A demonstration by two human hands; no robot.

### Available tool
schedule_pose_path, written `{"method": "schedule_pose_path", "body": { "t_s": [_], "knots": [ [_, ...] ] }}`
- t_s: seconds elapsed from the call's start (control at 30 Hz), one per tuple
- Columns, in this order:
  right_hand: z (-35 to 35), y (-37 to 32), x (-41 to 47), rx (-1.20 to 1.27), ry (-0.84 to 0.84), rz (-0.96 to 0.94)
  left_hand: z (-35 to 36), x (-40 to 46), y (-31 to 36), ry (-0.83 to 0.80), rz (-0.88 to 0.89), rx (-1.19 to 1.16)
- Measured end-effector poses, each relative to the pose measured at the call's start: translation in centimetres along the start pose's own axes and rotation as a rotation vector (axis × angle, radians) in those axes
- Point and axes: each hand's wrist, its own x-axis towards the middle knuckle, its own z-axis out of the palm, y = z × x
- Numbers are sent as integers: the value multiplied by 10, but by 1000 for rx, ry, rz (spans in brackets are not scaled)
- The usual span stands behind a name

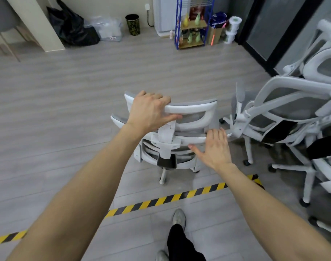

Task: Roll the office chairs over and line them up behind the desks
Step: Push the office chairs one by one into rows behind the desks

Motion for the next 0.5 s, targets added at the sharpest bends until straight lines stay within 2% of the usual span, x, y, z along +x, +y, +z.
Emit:
{"method": "schedule_pose_path", "body": {
  "t_s": [0.33, 0.5],
  "knots": [
    [-19, -71, -72, 40, 31, -175, -60, -131, -6, 115, -167, 80],
    [-23, -95, -99, 79, 58, -326, -92, -193, -7, 143, -246, 149]
  ]
}}
